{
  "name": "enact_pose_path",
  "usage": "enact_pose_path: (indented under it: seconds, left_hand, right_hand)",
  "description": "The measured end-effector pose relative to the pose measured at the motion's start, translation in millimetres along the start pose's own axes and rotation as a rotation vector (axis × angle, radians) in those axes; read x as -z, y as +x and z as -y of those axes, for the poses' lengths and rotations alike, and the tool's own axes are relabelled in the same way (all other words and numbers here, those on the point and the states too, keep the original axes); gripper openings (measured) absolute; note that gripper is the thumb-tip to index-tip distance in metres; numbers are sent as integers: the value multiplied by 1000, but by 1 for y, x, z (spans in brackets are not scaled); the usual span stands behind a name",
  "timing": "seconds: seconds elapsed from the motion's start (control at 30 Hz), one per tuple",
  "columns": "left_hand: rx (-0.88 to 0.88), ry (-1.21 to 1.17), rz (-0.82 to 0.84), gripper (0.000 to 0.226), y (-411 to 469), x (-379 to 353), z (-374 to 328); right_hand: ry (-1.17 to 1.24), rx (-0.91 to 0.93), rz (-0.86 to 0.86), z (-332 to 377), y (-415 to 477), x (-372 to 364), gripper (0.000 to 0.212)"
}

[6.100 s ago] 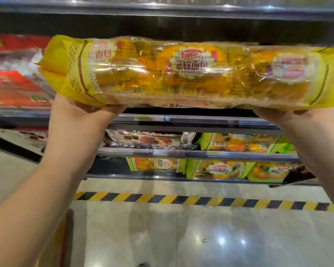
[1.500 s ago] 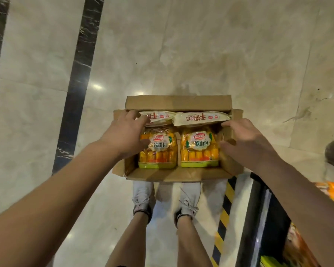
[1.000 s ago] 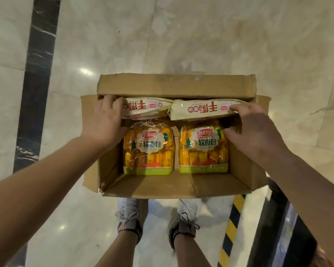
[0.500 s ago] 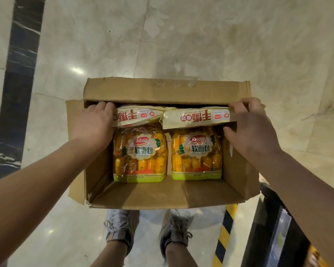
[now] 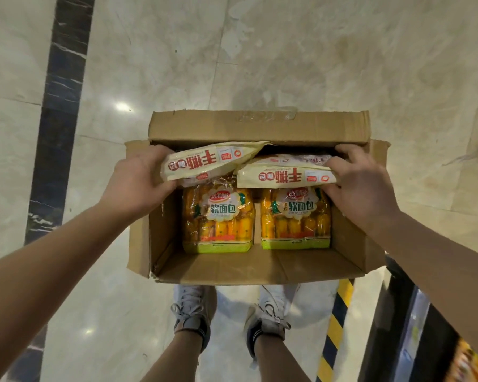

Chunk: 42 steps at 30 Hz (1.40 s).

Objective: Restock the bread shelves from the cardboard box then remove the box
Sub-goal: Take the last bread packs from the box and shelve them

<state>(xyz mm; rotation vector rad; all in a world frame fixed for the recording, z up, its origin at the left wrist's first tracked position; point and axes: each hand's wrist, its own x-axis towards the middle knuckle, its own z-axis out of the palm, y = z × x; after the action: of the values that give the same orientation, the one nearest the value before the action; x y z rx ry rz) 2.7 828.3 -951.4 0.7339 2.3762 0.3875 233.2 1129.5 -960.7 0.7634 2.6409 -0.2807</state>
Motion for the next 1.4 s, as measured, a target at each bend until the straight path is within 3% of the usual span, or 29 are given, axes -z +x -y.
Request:
enact_pose_path:
  seconds: [0.17, 0.27, 0.33, 0.43, 0.57, 0.73, 0.9, 0.97, 1.07, 1.27, 1.4]
  left_hand:
    - [104, -376, 26, 43, -34, 39, -15]
    - [142, -511, -4, 43, -57, 75, -33]
    - [152, -567, -26, 45, -73, 103, -47]
    - [133, -646, -52, 52, -98, 149, -67]
    - [95, -758, -103, 57, -143, 222, -98]
    - [67, -881, -226, 70, -214, 322, -146]
    - [27, -1051, -290, 72, -267, 407, -186]
    - [-14, -1074, -322, 69, -282, 435, -202]
    - [-86, -1093, -348, 58, -300, 469, -227]
    - [-151, -1106, -387, 33, -322, 525, -272]
    - [-189, -1118, -416, 36, -327, 550, -297]
  right_hand:
    - [276, -27, -14, 5, -36, 41, 51]
    - [443, 0, -58, 9, -62, 81, 34]
    - [587, -97, -2, 15, -79, 116, 21]
    - [781, -223, 87, 18, -104, 162, 18]
    - [927, -281, 42, 17, -145, 234, 21]
    - [1289, -385, -99, 30, -213, 348, 19]
    - [1494, -426, -305, 42, -271, 451, 68]
    - [1543, -412, -364, 46, -290, 491, 76]
    - [1577, -370, -434, 47, -314, 538, 51]
    - [1630, -296, -612, 39, -356, 613, 30]
    - [1670, -244, -650, 29, -374, 642, 27]
